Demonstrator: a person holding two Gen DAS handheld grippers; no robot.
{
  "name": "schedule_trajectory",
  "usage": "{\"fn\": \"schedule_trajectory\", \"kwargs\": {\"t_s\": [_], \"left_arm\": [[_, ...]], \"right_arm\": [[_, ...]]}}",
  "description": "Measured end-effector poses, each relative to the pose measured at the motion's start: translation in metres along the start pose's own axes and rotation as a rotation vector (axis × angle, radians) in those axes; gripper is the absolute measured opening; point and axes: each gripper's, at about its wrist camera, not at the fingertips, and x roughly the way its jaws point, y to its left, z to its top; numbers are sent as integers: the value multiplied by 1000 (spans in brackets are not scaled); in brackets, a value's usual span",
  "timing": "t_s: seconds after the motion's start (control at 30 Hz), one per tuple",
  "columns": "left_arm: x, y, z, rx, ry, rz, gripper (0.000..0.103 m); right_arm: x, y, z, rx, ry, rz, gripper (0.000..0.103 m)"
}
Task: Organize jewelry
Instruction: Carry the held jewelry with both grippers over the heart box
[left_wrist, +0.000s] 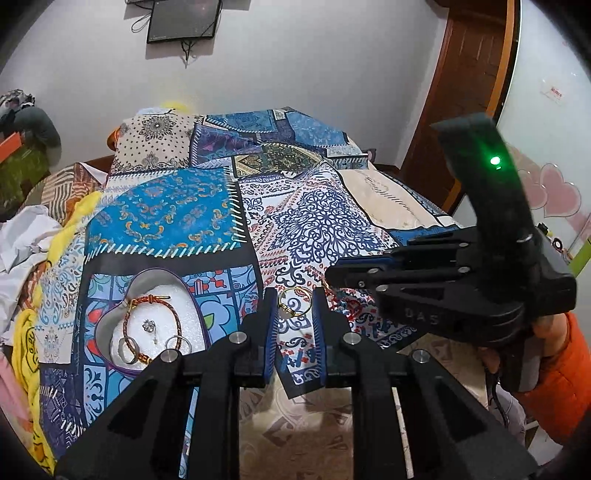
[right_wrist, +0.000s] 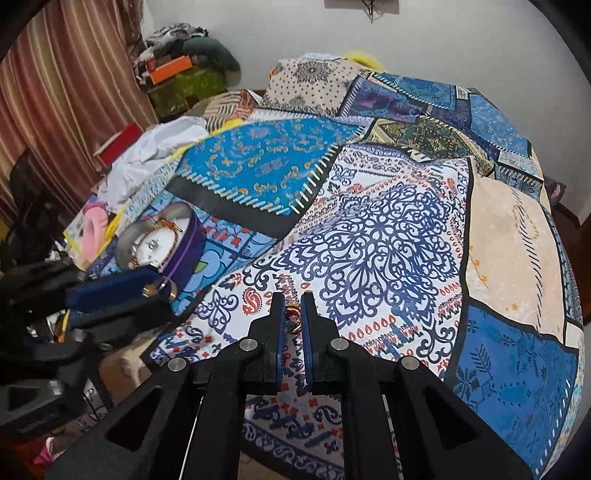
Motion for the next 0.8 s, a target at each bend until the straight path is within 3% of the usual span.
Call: {"fn": "schedule_trajectory", "kwargs": {"t_s": [0.07, 0.13, 0.3, 0.37, 0.43, 0.8], "left_arm": [[1, 1, -1, -4, 4, -1, 17], [3, 1, -3, -7, 9, 0, 17], [6, 3, -7, -15, 19, 9, 17], [6, 4, -8, -19, 22, 14, 17], [6, 5, -8, -23, 23, 14, 17], [-10, 2, -2, -21, -9, 36, 17]], "right_arm": [[2, -1, 0, 2, 9, 1, 17], [2, -1, 0, -4, 13, 5, 18], [6, 3, -1, -30, 6, 17, 18], [6, 4, -1, -36, -2, 21, 11], [4, 2, -1, -25, -14, 29, 9], [-27, -4, 0, 41, -110, 36, 9]]}}
